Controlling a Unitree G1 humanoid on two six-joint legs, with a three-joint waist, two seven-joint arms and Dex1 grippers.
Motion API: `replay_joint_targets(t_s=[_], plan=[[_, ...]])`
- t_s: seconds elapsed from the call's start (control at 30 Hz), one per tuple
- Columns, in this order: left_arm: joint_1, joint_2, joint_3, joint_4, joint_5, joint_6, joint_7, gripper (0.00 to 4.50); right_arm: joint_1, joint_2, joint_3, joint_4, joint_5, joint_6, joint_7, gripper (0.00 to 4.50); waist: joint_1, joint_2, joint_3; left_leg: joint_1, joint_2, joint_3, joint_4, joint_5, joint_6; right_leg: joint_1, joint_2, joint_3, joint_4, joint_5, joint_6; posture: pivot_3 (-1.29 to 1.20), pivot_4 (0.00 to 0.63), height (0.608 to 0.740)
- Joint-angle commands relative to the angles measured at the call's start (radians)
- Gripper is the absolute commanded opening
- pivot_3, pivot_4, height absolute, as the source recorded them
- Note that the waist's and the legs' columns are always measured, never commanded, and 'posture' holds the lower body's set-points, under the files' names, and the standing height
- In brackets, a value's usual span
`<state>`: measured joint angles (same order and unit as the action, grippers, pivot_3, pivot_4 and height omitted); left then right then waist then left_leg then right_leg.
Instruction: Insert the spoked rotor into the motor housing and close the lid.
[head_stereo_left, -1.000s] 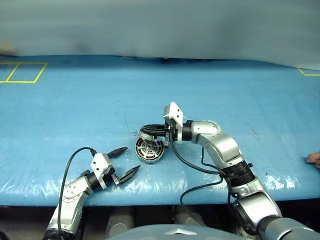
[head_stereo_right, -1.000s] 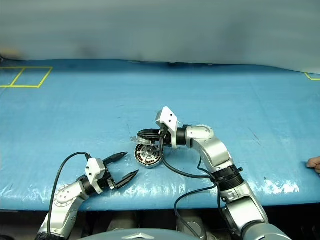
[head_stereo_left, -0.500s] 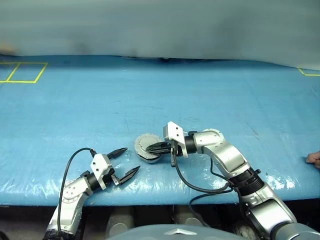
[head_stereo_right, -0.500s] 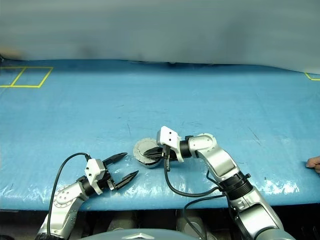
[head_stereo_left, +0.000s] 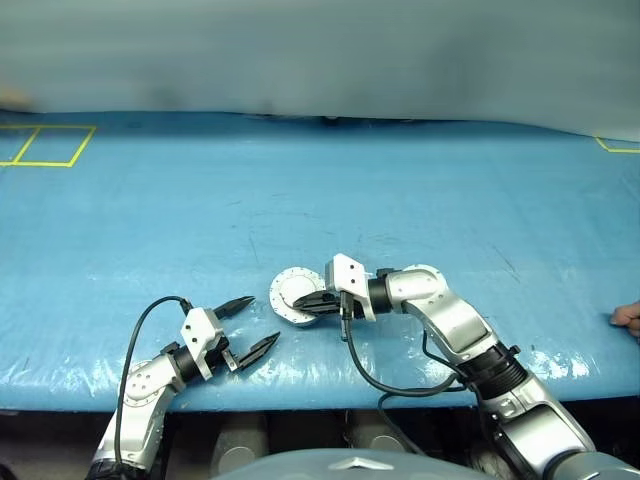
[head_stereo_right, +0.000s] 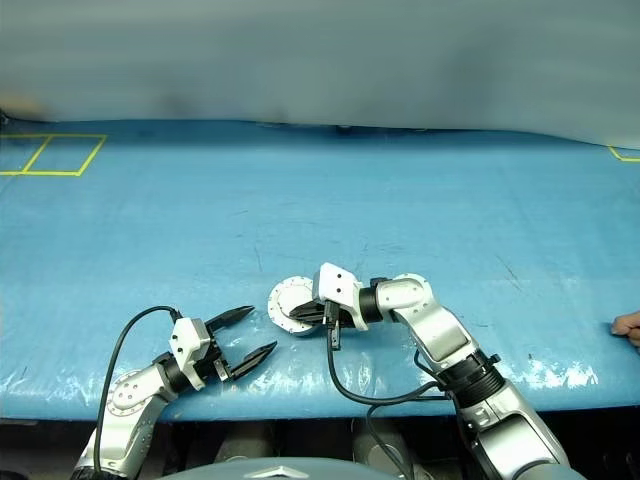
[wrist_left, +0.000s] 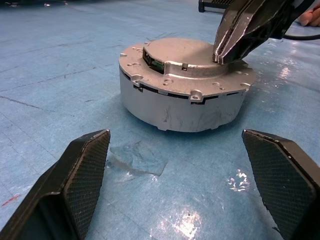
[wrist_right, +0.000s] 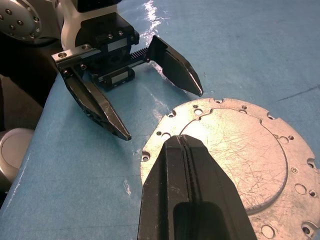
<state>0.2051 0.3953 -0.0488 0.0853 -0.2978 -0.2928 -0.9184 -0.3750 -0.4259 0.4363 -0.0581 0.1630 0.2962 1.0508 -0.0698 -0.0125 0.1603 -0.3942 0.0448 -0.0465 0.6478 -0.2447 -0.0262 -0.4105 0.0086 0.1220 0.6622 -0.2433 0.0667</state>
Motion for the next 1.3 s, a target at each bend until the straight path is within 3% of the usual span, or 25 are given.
replay_joint_targets(t_s=[0.03,0.13,0.27,0.53,0.77,1.27,1.3], plan=[[0.003,0.002,0.006,-0.007,-0.015,-0.004,-0.007,4.5,0.027,0.01,-0.003,0.042,-0.036,0.0,-0.053,0.01,0.0,0.0,0.0,0.0,0.0,0.0,0.0,0.0,0.0,0.0,0.0,0.0,0.0,0.0,0.0,0.0,0.15,0.74],[0.002,0.002,0.005,-0.008,-0.014,-0.004,-0.007,4.5,0.034,0.01,-0.005,0.044,-0.037,-0.009,-0.066,0.01,0.0,0.0,0.0,0.0,0.0,0.0,0.0,0.0,0.0,0.0,0.0,0.0,0.0,0.0,0.0,0.0,0.15,0.74],[0.0,0.001,0.004,-0.006,-0.014,-0.005,-0.006,4.5,0.046,0.007,-0.008,0.046,-0.042,-0.031,-0.082,1.13,0.0,-0.001,0.0,0.0,0.0,0.0,0.001,0.0,0.0,0.0,0.0,0.0,0.0,0.0,0.0,0.0,0.15,0.74],[-0.01,-0.002,0.004,0.005,-0.011,-0.01,-0.008,4.5,0.081,0.077,-0.134,-0.028,0.095,0.011,-0.137,1.13,0.001,-0.001,0.0,0.0,0.0,0.0,0.0,0.0,0.0,0.0,0.0,0.0,0.0,0.0,0.0,0.0,0.15,0.74],[-0.016,-0.009,-0.007,0.016,-0.008,-0.011,-0.013,4.5,0.096,0.101,-0.145,-0.053,0.09,0.002,-0.185,3.27,0.001,0.0,0.0,-0.001,0.0,0.0,0.0,0.0,0.0,-0.001,0.0,0.0,0.0,0.0,0.0,0.0,0.15,0.74],[-0.005,-0.007,-0.006,0.013,-0.007,-0.01,-0.015,4.5,0.126,0.113,-0.092,-0.054,0.054,0.017,-0.206,3.27,0.001,0.0,0.0,-0.001,0.0,0.0,0.0,0.0,0.0,-0.001,0.0,0.0,0.0,0.0,0.0,0.0,0.15,0.74],[-0.006,-0.007,-0.006,0.013,-0.007,-0.009,-0.015,4.5,0.127,0.113,-0.091,-0.052,0.051,0.016,-0.207,3.45,0.001,0.0,0.0,-0.001,0.0,0.0,0.0,0.0,0.0,-0.001,0.0,0.0,0.0,0.0,0.0,0.0,0.15,0.74]])
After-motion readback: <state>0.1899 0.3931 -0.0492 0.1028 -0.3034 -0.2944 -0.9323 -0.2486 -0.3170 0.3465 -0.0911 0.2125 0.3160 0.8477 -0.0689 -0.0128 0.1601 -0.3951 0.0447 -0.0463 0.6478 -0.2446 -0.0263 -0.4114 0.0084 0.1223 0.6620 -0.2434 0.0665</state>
